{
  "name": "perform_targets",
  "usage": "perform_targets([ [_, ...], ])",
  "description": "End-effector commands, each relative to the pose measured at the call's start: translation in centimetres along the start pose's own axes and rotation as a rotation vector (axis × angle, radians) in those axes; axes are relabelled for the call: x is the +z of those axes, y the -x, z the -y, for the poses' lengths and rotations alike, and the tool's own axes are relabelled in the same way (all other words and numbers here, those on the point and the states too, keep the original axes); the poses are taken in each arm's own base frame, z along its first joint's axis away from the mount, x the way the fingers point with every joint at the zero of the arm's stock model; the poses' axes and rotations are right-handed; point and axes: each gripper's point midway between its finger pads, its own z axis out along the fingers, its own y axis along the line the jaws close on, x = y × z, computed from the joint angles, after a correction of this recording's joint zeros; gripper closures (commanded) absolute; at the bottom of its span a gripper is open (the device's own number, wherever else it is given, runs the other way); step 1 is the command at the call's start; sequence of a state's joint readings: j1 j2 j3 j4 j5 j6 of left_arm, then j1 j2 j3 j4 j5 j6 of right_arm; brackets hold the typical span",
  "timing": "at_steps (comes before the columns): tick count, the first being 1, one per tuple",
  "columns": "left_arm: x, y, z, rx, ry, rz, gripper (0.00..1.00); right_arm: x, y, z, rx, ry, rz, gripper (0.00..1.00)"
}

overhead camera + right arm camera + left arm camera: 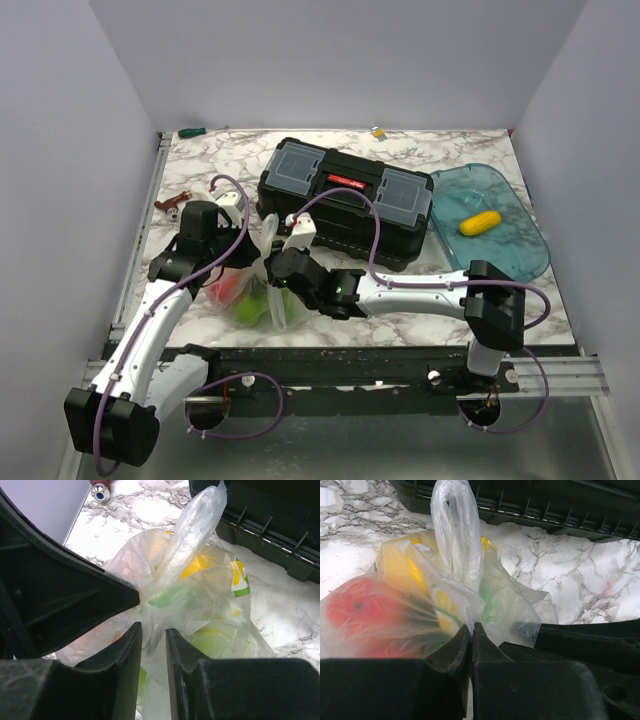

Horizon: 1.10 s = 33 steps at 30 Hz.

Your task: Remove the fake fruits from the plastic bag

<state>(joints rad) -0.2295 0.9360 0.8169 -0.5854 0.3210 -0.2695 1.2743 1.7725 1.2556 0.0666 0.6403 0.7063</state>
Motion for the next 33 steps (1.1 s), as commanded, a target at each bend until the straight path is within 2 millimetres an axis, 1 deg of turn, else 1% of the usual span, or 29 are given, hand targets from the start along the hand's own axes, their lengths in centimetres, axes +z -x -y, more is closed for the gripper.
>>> perform_targets([
  [1,-1.0,0.9,0.8,0.029,-0.026,0.044,0.99,0.0,1.1,-0.5,0.008,0.013,0.019,0.69],
  [3,-1.2,1.1,0.8,0.032,-0.020,0.058,0.99,0.1,1.0,-0.6,0.005,0.011,0.011,0.67],
  [6,-1.4,1.3,0.9,0.035,-0.020,0.070,0.95,0.3,0.4,-0.6,0.007,0.017,0.002,0.68],
  [7,-1.4,1.3,0.8,0.036,-0.017,0.072,0.95,0.3,0.4,-0.5,0.004,0.012,0.001,0.71],
  [8,-1.5,1.3,0.7,0.036,-0.009,0.075,0.99,0.4,0.3,-0.3,0.000,-0.001,0.002,0.75],
  [9,-1.6,1.4,0.6,0.034,0.001,0.078,1.00,0.4,0.3,0.0,0.004,-0.011,0.004,0.80],
  [11,-1.7,1.6,0.2,0.030,0.028,0.089,1.00,0.4,0.2,0.3,0.009,-0.023,0.010,0.85],
  [14,-2.3,2.1,-0.9,0.015,0.097,0.123,1.00,0.2,0.4,0.8,0.006,-0.043,0.018,0.92],
  [17,-2.9,2.5,-1.9,-0.002,0.166,0.158,1.00,0.1,0.1,1.3,0.008,-0.053,0.019,0.93],
  [18,-3.2,2.7,-2.5,-0.011,0.201,0.175,1.00,0.1,0.0,1.6,0.002,-0.060,0.018,0.95],
  [20,-4.1,3.0,-4.3,-0.043,0.306,0.210,1.00,0.0,-0.2,1.8,-0.002,-0.069,0.015,0.98],
  [24,-5.2,3.2,-6.2,-0.098,0.430,0.250,1.00,-0.2,-0.2,2.3,-0.015,-0.078,0.016,0.99],
  [27,-5.8,3.1,-7.4,-0.133,0.505,0.260,1.00,-0.5,-0.1,3.1,-0.015,-0.099,0.030,0.99],
  [30,-6.2,3.2,-8.0,-0.147,0.546,0.267,1.00,-1.0,0.3,4.0,-0.028,-0.123,0.046,0.99],
  [33,-6.6,3.3,-8.2,-0.142,0.558,0.279,1.00,-1.5,0.4,5.5,-0.028,-0.163,0.069,0.99],
])
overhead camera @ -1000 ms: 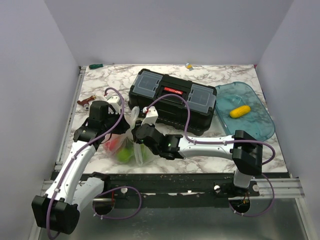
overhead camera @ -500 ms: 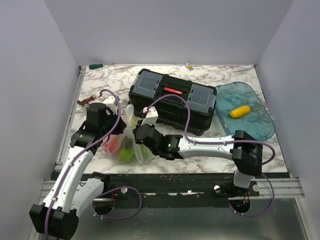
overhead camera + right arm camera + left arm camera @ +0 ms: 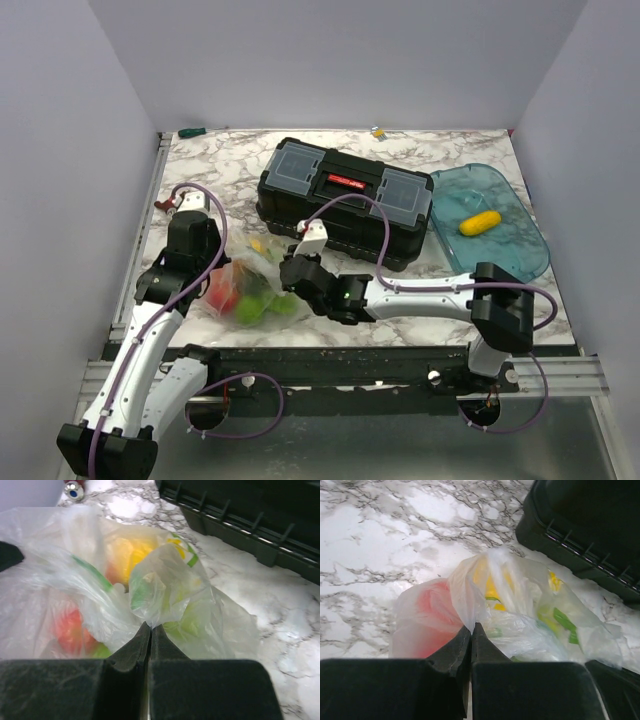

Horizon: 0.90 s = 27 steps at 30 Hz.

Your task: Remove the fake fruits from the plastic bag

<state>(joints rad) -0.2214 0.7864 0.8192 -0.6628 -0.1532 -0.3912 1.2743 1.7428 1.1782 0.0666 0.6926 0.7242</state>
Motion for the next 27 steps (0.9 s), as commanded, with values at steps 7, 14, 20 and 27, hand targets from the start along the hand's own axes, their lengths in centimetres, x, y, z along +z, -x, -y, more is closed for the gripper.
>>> perform_targets([
  [7,-0.9,2.0,-2.1,-0.024,0.115,0.085,1.00,-1.8,1.8,5.7,-0.051,-0.175,0.095,0.99],
  [14,-0.5,1.7,-0.1,0.017,0.000,0.057,1.00,-2.7,2.9,4.9,-0.130,-0.158,0.053,0.76],
  [20,-0.2,1.5,0.6,0.027,-0.037,0.025,1.00,-3.4,5.2,0.4,-0.205,0.005,0.008,0.70],
  [27,-0.2,1.4,0.9,0.029,-0.057,0.020,1.00,-3.4,4.7,-2.9,-0.298,0.095,-0.006,0.38],
])
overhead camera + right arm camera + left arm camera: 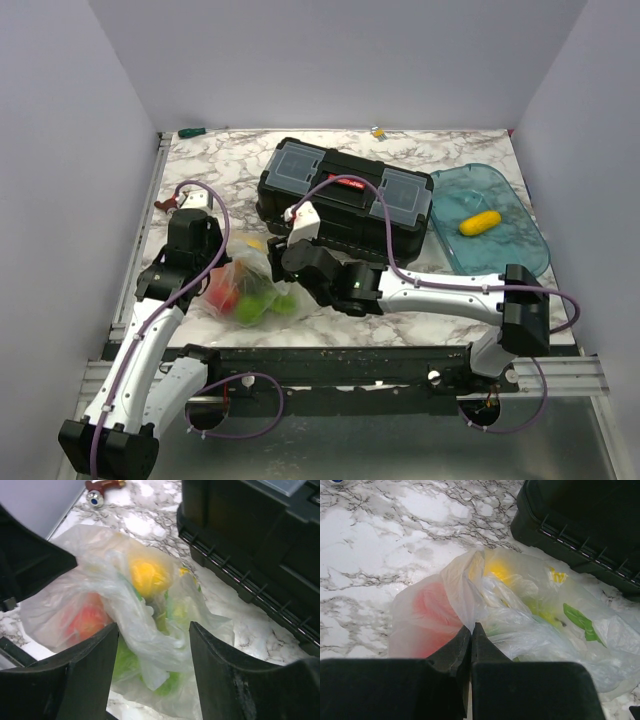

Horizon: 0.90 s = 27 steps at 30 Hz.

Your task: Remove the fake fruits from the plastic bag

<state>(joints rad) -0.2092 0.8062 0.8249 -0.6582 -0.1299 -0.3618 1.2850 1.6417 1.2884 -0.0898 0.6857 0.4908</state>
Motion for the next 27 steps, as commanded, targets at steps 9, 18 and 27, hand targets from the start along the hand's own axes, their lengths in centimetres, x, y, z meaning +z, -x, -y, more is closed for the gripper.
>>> perform_targets([
  [9,-0.6,1.4,1.0,0.006,-0.058,0.036,1.00,2.6,-2.9,-2.4,-0.264,-0.011,-0.113,0.24],
  [18,-0.5,1.3,1.1,0.007,-0.060,0.031,1.00,3.5,-4.5,-0.8,-0.306,-0.120,-0.138,0.33],
  [27,-0.5,1.4,0.6,-0.006,-0.033,0.036,1.00,2.4,-4.1,1.2,-0.241,-0.175,-0.088,0.58],
])
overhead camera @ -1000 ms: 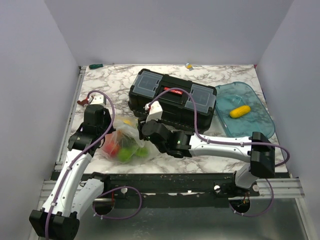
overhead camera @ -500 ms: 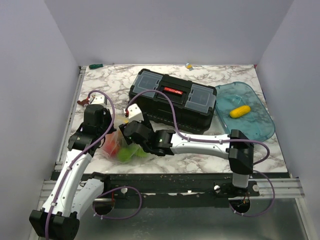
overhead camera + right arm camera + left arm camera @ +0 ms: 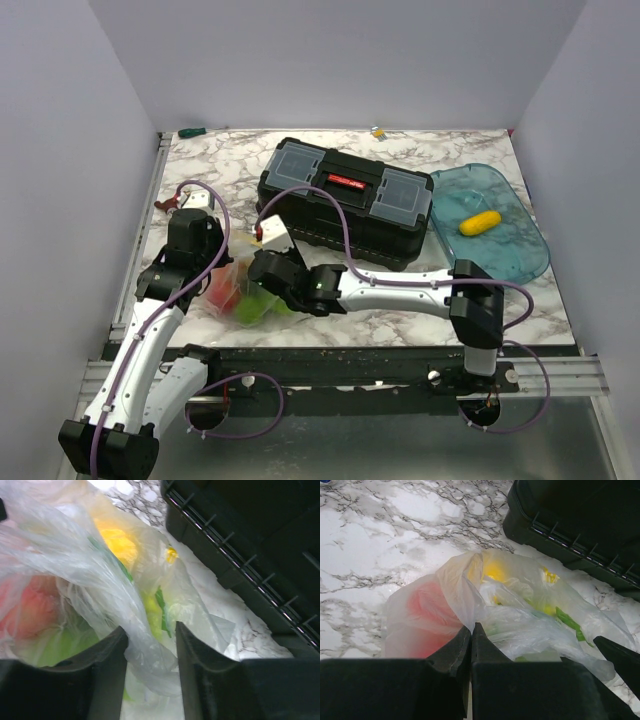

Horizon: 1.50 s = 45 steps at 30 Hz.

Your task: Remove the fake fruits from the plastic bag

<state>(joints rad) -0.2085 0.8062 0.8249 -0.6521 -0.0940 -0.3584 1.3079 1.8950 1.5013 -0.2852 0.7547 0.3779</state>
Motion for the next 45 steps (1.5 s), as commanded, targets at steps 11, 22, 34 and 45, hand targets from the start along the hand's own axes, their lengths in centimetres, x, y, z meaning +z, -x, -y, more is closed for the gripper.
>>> perform_targets([
  [11,-0.7,1.6,-0.6,-0.031,0.038,0.053,1.00,-3.5,0.9,4.3,0.215,-0.038,0.143,0.69],
  [22,-0.9,1.7,-0.9,-0.037,0.050,0.067,1.00,-7.5,1.5,6.9,0.772,0.226,0.329,0.76],
  [34,-1.0,1.6,-0.3,-0.026,0.011,0.067,1.00,-7.0,1.3,6.9,0.748,0.210,0.300,0.59],
  [45,-1.0,1.7,0.1,-0.020,-0.011,0.062,1.00,-6.2,3.8,9.1,0.401,-0.031,0.248,0.28],
])
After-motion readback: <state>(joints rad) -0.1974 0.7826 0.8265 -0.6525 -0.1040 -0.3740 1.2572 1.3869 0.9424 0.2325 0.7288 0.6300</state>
